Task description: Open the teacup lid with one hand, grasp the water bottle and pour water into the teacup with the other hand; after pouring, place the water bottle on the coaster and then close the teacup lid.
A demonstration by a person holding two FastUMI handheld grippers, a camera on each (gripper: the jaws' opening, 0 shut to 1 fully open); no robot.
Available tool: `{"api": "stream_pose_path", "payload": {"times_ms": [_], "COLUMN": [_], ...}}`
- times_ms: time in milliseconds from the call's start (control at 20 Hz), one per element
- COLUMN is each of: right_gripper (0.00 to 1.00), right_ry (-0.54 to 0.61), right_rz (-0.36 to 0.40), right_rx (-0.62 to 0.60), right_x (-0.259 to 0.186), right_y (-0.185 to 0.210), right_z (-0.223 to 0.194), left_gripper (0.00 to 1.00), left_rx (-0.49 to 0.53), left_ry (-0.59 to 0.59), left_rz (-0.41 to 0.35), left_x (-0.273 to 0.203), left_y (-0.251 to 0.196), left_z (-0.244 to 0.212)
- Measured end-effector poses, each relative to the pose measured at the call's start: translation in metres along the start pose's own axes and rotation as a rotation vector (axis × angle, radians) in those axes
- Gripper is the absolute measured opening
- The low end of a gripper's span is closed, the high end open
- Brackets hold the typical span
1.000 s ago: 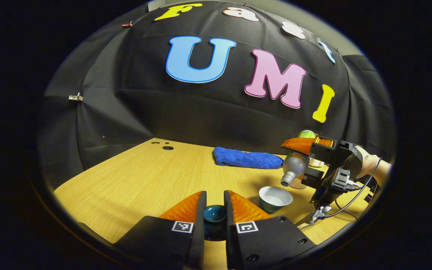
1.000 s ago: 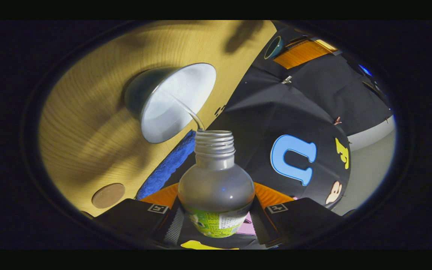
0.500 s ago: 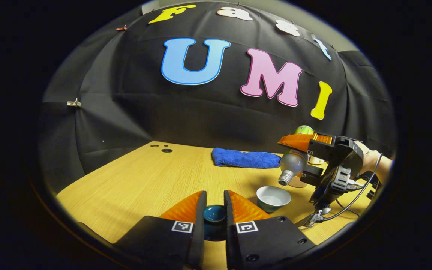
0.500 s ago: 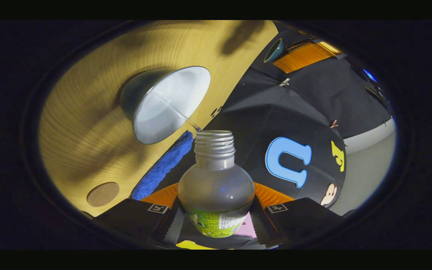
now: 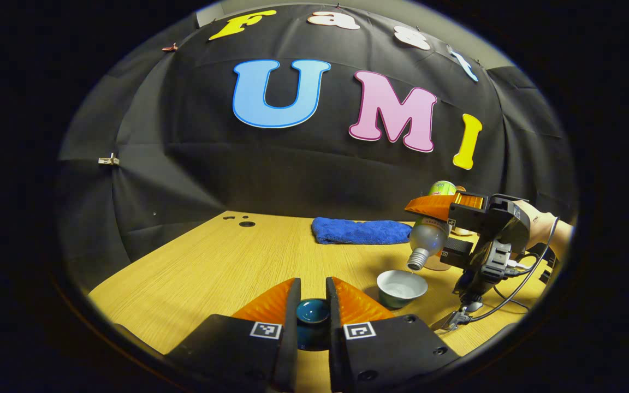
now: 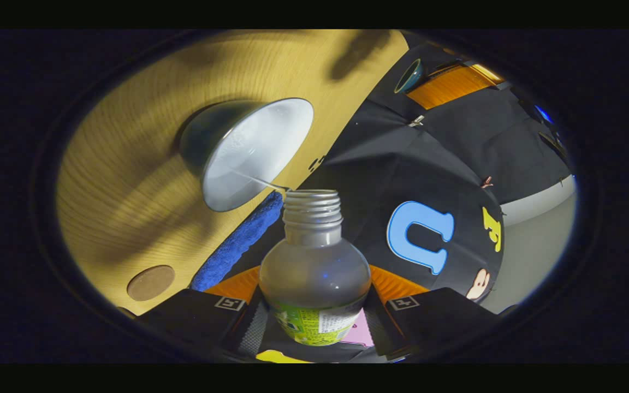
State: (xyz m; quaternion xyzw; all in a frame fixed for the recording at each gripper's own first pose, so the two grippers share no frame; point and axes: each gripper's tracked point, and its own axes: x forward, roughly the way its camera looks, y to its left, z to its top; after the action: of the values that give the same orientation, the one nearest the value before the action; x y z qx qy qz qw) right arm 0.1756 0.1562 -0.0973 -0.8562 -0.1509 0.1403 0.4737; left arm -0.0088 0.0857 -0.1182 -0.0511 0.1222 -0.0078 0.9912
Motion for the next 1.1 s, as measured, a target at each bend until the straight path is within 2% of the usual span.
{"api": "stream_pose_path", "payload": {"times_ms": [400,600,650,800,850,900,950,1100], "right_gripper": [0.79,0.79,0.79,0.79,0.80,0.80,0.80,0.80], "right_ry": [0.007,0.008,0.009,0.024,0.029,0.043,0.057,0.093], "right_rz": [0.012,0.028,0.037,0.065,0.066,0.068,0.077,0.079], "right_rx": [0.030,0.130,0.156,0.299,0.361,0.431,0.502,0.709], "right_x": [-0.004,-0.011,-0.012,-0.020,-0.023,-0.026,-0.025,-0.036], "right_y": [0.010,0.022,0.027,0.037,0.035,0.035,0.037,0.036], "right_z": [-0.005,-0.001,0.001,-0.002,-0.004,-0.010,-0.016,-0.031], "left_gripper": [0.27,0.30,0.27,0.27,0.30,0.27,0.30,0.27], "left_rx": [0.000,0.014,0.021,0.031,0.032,0.034,0.033,0.032], "left_ry": [0.003,0.001,-0.001,-0.005,-0.007,-0.010,-0.010,-0.013], "left_rz": [0.001,0.006,0.008,0.018,0.021,0.022,0.021,0.010], "left_x": [-0.004,-0.007,-0.008,-0.010,-0.011,-0.012,-0.011,-0.013], "left_y": [-0.006,-0.007,-0.008,-0.008,-0.008,-0.010,-0.011,-0.020], "left_z": [0.002,0.005,0.007,0.010,0.012,0.013,0.014,0.015]}}
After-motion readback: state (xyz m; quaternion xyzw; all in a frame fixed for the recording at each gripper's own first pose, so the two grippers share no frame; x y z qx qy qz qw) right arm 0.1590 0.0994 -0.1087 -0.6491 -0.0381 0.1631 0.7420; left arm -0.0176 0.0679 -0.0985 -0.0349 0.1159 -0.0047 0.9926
